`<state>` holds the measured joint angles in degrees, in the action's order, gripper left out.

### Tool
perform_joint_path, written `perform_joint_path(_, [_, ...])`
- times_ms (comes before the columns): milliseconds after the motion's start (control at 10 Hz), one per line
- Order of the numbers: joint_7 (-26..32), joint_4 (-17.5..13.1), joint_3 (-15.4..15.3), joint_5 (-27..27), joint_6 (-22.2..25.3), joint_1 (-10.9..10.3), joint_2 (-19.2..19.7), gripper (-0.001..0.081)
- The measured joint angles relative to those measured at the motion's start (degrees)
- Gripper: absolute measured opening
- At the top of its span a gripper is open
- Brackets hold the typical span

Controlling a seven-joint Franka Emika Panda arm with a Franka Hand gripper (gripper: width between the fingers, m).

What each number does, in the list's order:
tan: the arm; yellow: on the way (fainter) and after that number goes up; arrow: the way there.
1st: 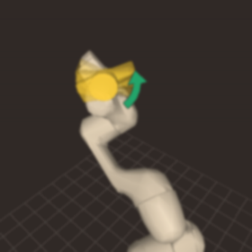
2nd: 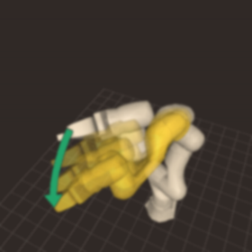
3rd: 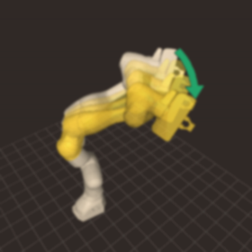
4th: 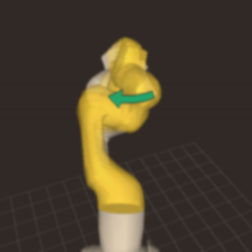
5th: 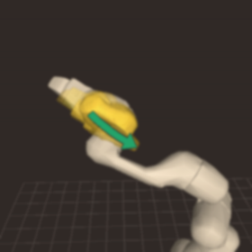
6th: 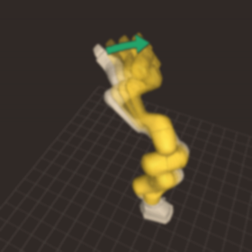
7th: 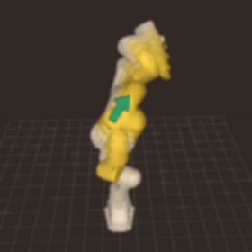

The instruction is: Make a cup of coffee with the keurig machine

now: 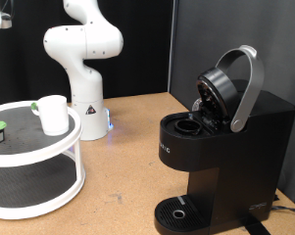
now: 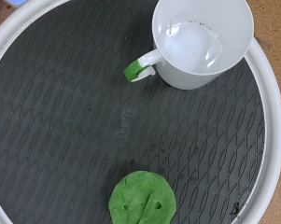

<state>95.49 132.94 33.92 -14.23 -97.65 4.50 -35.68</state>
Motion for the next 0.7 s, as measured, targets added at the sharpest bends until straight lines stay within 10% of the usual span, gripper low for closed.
perform_joint_path(700, [19.12,2.16,5.69,-0.29,-3.88,-2.77,0.68,0.0803])
